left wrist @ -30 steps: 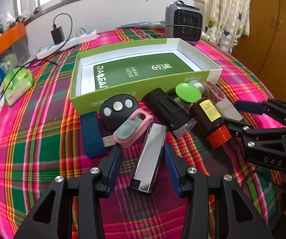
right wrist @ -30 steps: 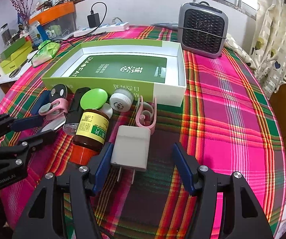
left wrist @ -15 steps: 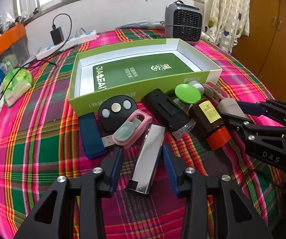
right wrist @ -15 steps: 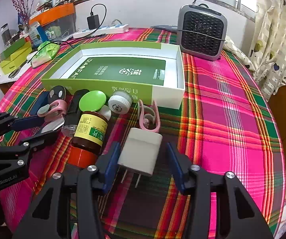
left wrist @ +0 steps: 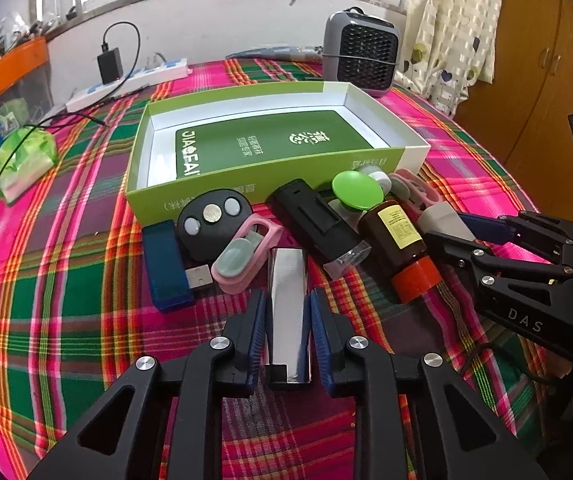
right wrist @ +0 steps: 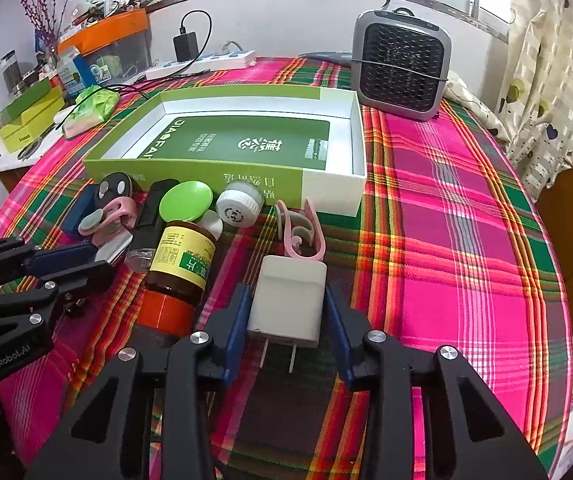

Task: Organize rigid objects
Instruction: 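Reach the left tool to the silver lighter while the right tool reaches the white charger, then close the left tool on the silver lighter while the right tool grips the white charger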

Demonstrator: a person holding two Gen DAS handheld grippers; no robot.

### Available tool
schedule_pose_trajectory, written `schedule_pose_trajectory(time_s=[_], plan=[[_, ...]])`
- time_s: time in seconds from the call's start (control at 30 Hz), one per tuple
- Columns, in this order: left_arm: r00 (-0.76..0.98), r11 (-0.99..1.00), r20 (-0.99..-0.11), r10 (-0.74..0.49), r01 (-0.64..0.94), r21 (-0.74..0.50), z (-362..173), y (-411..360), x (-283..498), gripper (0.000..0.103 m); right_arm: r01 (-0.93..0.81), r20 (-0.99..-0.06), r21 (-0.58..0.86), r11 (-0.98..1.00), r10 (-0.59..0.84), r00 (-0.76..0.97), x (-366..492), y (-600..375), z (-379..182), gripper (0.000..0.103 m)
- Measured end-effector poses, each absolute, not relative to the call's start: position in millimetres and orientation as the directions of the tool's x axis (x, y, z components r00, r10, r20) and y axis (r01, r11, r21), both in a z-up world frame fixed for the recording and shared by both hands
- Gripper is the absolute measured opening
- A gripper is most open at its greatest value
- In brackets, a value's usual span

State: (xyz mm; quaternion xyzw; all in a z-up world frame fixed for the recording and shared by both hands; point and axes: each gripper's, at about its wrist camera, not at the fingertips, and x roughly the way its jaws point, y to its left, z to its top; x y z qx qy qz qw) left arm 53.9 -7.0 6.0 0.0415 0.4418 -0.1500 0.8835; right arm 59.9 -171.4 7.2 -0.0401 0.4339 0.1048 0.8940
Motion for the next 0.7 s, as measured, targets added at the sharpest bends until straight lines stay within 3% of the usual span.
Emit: schedule_pose_trajectory(time_s=[0.7], plan=[[0.577,0.950,-0.779,-0.246,0.304,-0.074,12.7,-11.3,40.7,0.022,-0.213,-0.768,0.056,0.975,0.179,0.615,42.8,-180.9,12.9,0.035]])
